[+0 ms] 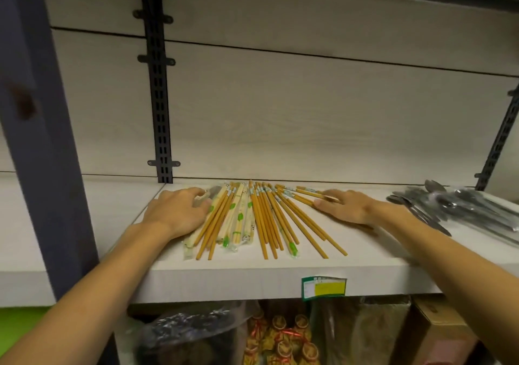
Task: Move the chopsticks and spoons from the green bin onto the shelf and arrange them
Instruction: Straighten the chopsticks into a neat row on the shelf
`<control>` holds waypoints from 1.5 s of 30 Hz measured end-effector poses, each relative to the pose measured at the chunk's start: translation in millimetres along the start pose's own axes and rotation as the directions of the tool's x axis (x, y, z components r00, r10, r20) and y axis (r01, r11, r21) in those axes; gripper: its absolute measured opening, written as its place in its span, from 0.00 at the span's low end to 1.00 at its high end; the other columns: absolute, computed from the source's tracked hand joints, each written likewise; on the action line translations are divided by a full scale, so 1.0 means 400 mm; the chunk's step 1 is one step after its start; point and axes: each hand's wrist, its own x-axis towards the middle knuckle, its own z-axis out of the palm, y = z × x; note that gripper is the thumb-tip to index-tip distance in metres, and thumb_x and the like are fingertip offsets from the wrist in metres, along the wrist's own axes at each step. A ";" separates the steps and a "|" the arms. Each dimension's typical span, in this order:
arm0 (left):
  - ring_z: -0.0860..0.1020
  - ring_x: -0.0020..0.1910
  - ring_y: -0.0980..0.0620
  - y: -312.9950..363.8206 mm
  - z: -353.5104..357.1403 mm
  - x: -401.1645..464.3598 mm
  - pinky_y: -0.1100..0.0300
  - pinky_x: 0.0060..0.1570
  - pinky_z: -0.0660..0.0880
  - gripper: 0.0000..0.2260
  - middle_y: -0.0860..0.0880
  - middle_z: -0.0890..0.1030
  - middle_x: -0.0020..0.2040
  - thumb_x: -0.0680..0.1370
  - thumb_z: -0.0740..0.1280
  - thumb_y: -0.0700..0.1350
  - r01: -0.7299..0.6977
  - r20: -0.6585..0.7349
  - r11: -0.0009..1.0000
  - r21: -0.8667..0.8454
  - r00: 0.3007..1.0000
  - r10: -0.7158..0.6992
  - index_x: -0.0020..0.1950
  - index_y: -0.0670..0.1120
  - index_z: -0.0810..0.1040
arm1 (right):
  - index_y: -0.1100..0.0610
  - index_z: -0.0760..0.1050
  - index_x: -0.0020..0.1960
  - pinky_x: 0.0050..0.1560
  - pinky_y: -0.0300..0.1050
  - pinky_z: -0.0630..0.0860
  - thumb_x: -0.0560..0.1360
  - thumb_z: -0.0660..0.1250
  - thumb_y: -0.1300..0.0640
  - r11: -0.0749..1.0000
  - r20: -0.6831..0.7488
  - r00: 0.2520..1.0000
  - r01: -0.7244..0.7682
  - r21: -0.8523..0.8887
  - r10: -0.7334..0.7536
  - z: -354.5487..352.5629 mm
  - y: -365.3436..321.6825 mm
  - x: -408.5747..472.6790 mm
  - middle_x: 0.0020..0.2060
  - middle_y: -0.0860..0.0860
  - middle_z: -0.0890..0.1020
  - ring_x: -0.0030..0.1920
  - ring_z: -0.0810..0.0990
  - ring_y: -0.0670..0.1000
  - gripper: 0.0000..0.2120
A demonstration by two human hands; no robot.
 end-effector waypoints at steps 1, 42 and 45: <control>0.70 0.67 0.44 0.000 -0.001 -0.005 0.51 0.64 0.68 0.18 0.48 0.75 0.67 0.80 0.56 0.59 -0.014 0.008 1.000 -0.026 1.000 0.014 0.69 0.58 0.70 | 0.38 0.58 0.74 0.69 0.65 0.62 0.54 0.40 0.14 1.000 -0.009 1.000 0.019 -0.015 -0.019 0.004 -0.005 0.002 0.73 0.53 0.67 0.71 0.66 0.60 0.54; 0.76 0.52 0.44 -0.021 0.012 -0.005 0.52 0.50 0.74 0.06 0.46 0.78 0.55 0.79 0.63 0.43 0.018 -0.360 0.982 -0.188 0.929 -0.086 0.54 0.51 0.75 | 0.45 0.76 0.63 0.60 0.54 0.70 0.77 0.62 0.43 0.702 -0.249 0.681 0.712 0.007 -0.689 0.087 -0.317 -0.032 0.57 0.51 0.77 0.61 0.70 0.54 0.16; 0.77 0.50 0.45 -0.017 0.013 -0.010 0.52 0.51 0.77 0.07 0.47 0.79 0.54 0.75 0.68 0.54 0.161 -0.149 0.972 -0.173 0.971 -0.188 0.49 0.54 0.76 | 0.39 0.70 0.68 0.62 0.55 0.67 0.78 0.59 0.43 0.702 -0.219 0.686 0.712 0.008 -0.694 0.092 -0.315 -0.028 0.60 0.49 0.74 0.62 0.68 0.53 0.18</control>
